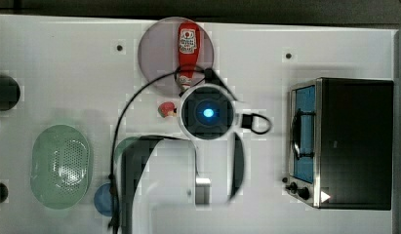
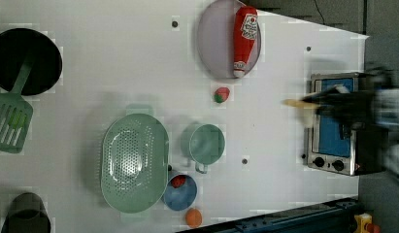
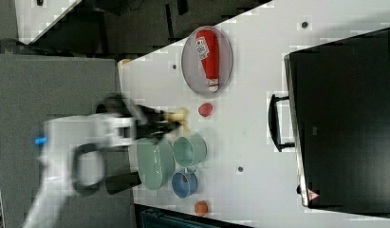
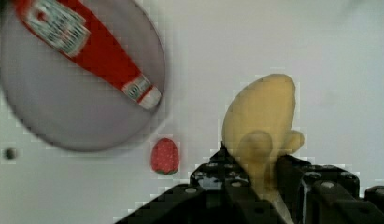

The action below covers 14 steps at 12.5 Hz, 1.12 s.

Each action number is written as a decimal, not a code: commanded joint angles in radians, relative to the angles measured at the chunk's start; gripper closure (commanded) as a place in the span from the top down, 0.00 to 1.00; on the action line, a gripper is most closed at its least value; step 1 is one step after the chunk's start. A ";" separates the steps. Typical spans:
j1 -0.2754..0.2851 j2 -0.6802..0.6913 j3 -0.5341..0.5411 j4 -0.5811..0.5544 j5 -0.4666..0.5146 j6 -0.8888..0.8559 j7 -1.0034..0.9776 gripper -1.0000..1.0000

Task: Pick banana from table and place on oven.

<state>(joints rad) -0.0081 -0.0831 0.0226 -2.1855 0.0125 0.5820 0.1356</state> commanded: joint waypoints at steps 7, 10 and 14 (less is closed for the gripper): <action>-0.044 -0.041 -0.344 0.224 -0.144 -0.276 -0.293 0.27; -0.045 0.055 -0.485 0.250 -0.147 -0.171 -0.480 0.27; -0.046 0.209 -0.600 0.260 -0.145 -0.008 -0.733 0.27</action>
<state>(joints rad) -0.1053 0.1588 -0.6040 -1.9561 -0.1359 0.5386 -0.4331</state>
